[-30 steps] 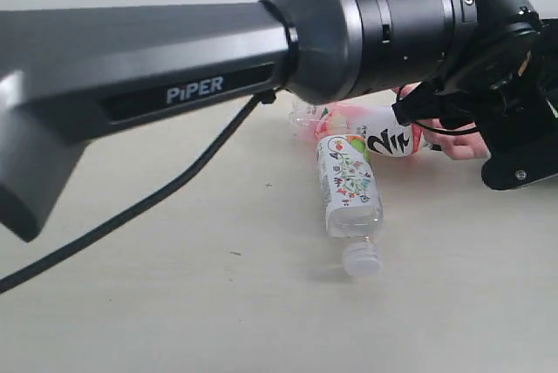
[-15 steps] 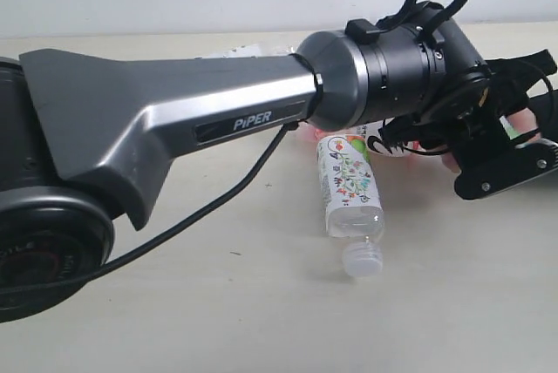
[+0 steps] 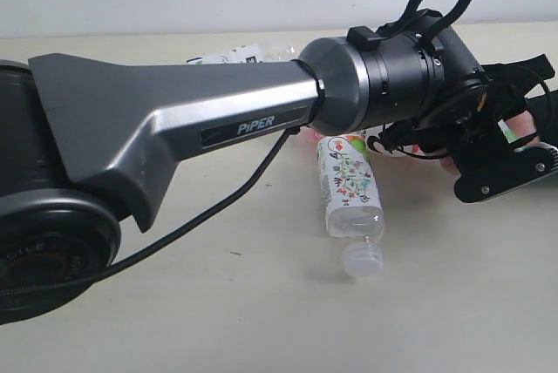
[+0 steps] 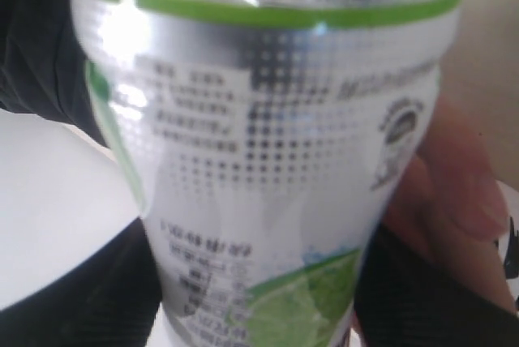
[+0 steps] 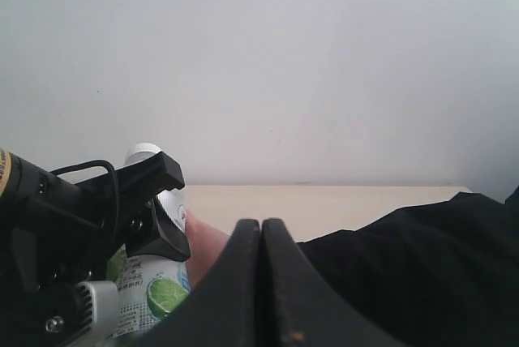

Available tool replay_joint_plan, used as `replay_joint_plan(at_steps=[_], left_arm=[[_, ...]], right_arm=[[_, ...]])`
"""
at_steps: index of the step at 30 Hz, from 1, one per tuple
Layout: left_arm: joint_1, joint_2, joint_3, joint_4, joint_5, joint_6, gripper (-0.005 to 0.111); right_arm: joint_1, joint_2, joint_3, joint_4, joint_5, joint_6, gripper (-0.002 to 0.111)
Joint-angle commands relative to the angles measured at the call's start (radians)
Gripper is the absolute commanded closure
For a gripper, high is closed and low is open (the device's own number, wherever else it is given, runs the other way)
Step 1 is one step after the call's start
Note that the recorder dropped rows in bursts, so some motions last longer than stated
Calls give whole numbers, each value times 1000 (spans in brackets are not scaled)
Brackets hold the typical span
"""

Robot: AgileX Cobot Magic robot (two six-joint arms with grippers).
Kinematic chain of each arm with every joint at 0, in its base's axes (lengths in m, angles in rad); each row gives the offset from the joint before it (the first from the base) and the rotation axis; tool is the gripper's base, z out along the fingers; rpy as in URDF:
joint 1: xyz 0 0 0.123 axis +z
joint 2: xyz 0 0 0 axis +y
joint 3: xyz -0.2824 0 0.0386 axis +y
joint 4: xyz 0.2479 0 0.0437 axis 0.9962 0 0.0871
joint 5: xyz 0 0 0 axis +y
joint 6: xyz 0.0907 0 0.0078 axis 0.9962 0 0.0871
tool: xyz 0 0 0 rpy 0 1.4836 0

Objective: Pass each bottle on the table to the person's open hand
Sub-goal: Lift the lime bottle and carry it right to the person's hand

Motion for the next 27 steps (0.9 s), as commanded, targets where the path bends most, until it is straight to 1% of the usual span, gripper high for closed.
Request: replay_joint_plan(at_steps=[1, 3, 6, 7, 10, 12, 14, 21, 23, 27], left_arm=[[2, -4, -7, -3, -7, -16, 104], [2, -4, -7, -3, 0, -17, 92], [2, -4, -7, -3, 0, -20, 70], [2, -4, -7, -3, 0, -20, 60], [2, -4, -7, -3, 0, -38, 42], [2, -4, -7, -3, 0, -64, 33], [2, -4, -7, -3, 3, -68, 28], [2, -6, -7, -3, 9, -83, 27], [2, -12, -7, 3, 32, -88, 27], [0, -35, -7, 60, 118, -88, 27]], right_arm=[[-5, -5, 4, -5, -3, -2, 108], [-5, -5, 4, -5, -3, -2, 108], [-5, -5, 4, -5, -3, -2, 108], [-5, -5, 4, -5, -3, -2, 108], [-5, -5, 4, -5, -3, -2, 108], [-5, -5, 4, -5, -3, -2, 108], [-5, -5, 4, -5, -3, -2, 108], [-5, -5, 4, -5, -3, -2, 108], [-5, -5, 4, -5, -3, -2, 108], [-5, -5, 4, -5, -3, -2, 108]])
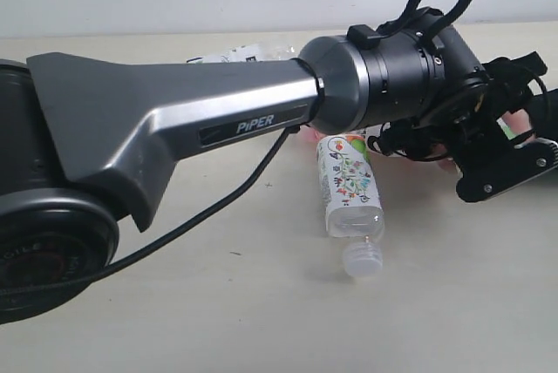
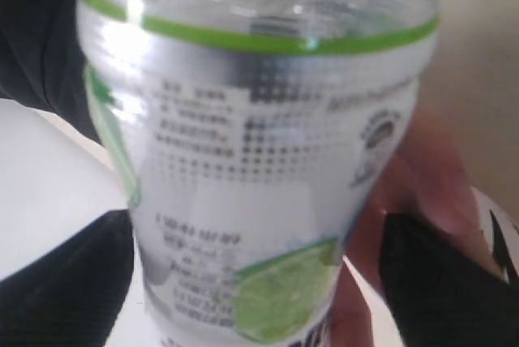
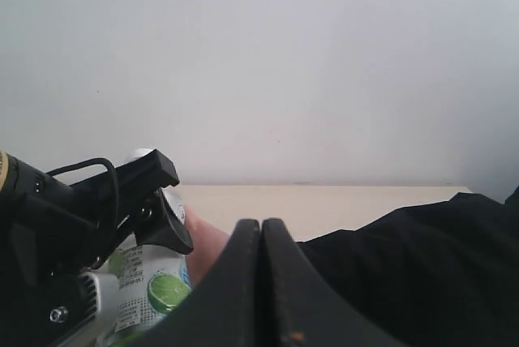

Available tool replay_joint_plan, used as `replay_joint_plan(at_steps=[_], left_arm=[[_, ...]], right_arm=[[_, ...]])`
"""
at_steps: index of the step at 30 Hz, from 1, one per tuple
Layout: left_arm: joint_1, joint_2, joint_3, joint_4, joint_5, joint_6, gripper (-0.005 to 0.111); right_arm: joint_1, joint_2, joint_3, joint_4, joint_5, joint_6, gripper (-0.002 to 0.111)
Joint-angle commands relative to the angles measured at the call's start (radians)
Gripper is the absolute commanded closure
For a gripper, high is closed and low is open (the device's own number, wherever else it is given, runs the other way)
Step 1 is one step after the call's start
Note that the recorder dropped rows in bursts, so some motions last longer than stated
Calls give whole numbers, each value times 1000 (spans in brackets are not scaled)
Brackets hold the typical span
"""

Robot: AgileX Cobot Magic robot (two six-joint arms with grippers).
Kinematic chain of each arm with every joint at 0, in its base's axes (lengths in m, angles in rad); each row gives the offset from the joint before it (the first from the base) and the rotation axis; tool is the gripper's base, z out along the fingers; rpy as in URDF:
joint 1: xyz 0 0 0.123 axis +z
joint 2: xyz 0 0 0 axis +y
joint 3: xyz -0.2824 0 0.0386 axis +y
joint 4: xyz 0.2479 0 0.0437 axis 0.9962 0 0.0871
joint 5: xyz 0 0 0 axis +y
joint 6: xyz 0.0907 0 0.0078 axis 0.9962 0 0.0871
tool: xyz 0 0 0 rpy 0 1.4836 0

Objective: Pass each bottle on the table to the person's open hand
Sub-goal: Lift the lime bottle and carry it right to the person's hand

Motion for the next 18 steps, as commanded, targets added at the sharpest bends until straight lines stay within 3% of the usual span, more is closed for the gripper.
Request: replay_joint_plan(at_steps=[1, 14, 18], left_arm=[[0, -39, -5, 60, 95, -14, 27], [-41, -128, -5, 64, 153, -22, 27], [-48, -173, -5, 64, 180, -119, 27]], right_arm=[[-5, -5, 4, -5, -3, -2, 108], [-5, -5, 4, -5, -3, -2, 108], [-5, -5, 4, -5, -3, -2, 108]])
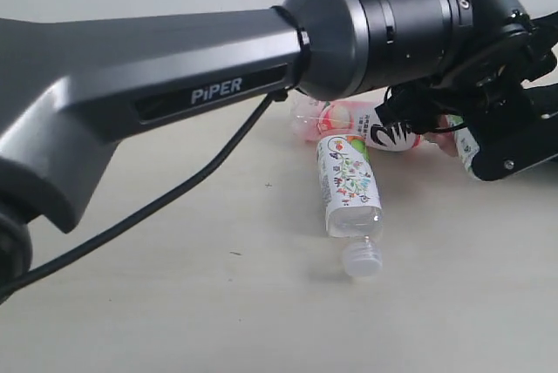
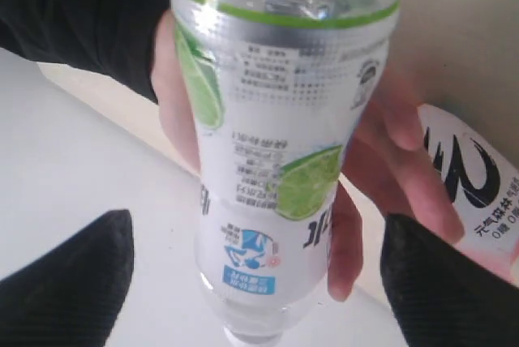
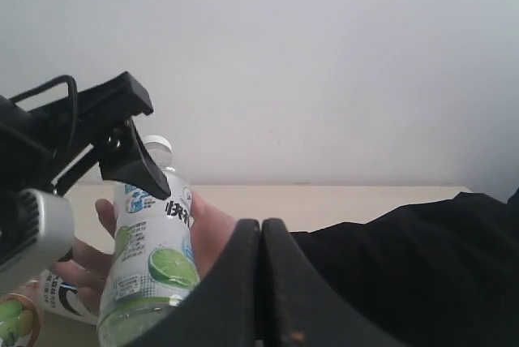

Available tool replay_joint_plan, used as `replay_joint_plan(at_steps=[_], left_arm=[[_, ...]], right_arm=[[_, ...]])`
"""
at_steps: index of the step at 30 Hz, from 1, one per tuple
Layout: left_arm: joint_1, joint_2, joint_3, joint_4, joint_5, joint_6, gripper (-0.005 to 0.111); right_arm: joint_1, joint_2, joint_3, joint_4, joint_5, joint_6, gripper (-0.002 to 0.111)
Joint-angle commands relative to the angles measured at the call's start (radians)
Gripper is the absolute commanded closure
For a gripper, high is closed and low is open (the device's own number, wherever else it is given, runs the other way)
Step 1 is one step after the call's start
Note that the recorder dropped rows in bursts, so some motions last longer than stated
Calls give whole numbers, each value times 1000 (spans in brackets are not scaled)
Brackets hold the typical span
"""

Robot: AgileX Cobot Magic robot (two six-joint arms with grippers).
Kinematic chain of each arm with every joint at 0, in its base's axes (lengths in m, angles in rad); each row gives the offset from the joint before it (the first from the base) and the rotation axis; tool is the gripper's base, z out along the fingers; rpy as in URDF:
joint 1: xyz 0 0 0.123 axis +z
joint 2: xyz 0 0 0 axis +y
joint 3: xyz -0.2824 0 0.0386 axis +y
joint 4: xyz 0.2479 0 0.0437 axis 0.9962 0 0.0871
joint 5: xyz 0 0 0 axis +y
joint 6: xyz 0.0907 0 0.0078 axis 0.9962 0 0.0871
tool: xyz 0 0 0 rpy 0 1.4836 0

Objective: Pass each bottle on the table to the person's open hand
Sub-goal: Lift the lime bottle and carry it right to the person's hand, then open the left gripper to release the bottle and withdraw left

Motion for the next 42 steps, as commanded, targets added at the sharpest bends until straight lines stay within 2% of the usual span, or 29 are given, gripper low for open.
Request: replay_joint_plan(at_steps=[1, 6, 13, 18, 24, 35, 38, 42], left_arm=[[-10, -69, -5, -1, 52, -106, 27], [-24, -139, -5, 27, 176, -180, 27], [-24, -232, -5, 21, 340, -413, 27], [-24, -271, -5, -52, 487, -868, 27], [-20, -279, 7, -71, 487, -1203, 27], [-18, -350, 21, -175, 487, -1410, 29], [-4, -390, 51, -237, 487, -1423, 44], [36, -475, 139, -346, 487, -1425, 90]], right_arm=[[-5, -5, 4, -5, -3, -2, 108], [-5, -5, 4, -5, -3, -2, 108], [-5, -5, 4, -5, -3, -2, 108], [-5, -5, 4, -5, -3, -2, 108], [-5, -5, 4, -5, -3, -2, 108], [-5, -5, 4, -5, -3, -2, 108], [-5, -5, 4, -5, -3, -2, 108], [-5, -5, 4, -5, -3, -2, 108]])
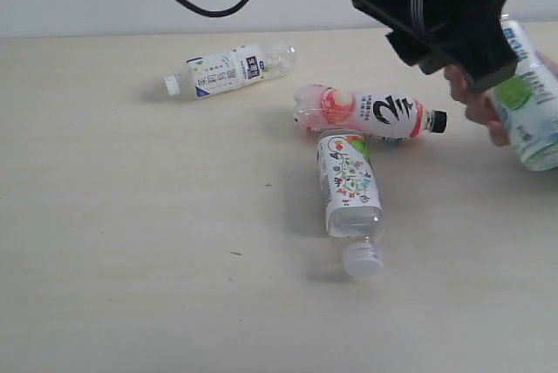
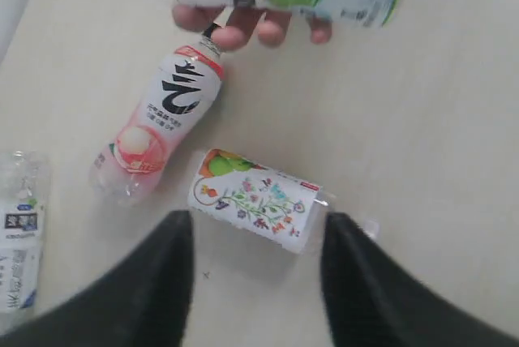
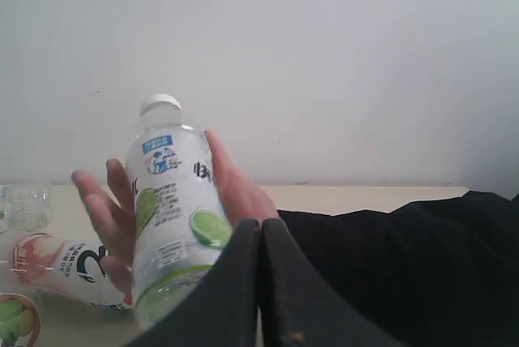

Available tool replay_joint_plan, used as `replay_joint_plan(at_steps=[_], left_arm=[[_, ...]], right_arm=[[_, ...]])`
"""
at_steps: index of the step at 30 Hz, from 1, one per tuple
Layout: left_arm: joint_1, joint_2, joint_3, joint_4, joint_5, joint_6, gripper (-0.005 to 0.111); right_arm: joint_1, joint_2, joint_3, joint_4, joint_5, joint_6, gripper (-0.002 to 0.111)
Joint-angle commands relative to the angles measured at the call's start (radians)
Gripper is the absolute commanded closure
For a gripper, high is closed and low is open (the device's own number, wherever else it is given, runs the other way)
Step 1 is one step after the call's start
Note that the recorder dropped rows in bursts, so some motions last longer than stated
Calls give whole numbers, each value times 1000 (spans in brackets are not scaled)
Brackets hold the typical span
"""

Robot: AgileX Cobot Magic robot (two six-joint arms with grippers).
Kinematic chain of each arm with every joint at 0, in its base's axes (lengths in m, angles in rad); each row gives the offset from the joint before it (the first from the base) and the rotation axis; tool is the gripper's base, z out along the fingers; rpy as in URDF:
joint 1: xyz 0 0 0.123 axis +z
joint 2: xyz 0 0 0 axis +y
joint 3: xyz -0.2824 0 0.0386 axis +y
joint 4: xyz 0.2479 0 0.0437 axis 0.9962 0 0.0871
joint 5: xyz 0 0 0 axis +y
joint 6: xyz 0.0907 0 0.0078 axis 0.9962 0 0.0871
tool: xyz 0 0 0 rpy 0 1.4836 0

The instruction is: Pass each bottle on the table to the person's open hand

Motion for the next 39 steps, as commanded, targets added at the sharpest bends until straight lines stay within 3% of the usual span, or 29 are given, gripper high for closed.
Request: replay_joint_plan(at_steps=[1, 5, 11, 15, 19, 21, 25, 31, 35, 39], left_arm=[[47, -112, 112, -127, 1, -18, 102], [60, -259, 336, -179, -185, -18, 105], [45, -558, 823, -184, -668, -19, 105], [40, -765, 1134, -177, -895, -10, 105], [40, -941, 1369, -177, -1079, -19, 105], [40, -1017, 1491, -183, -1254, -65, 105], [40, -1115, 1608, -180, -1505, -119, 105], [40, -1212, 1608, -169, -1528, -44, 105], [40, -1230, 1608, -169, -1430, -39, 105], [40, -1225, 1608, -169, -1295, 75, 105]], right_arm=[[-5, -5, 4, -5, -3, -4, 108], [-5, -5, 4, -5, -3, -4, 108], [-5, -5, 4, -2, -3, -4, 108], [-5, -5, 4, -2, -3, -4, 108], [-5, -5, 4, -2, -3, -4, 108], [-5, -5, 4, -2, -3, -4, 108], [-5, -5, 4, -2, -3, -4, 108], [-5, -5, 4, -4, -3, -4, 108], [-5, -5, 4, -4, -3, -4, 108], [-5, -5, 4, -4, -3, -4, 108]])
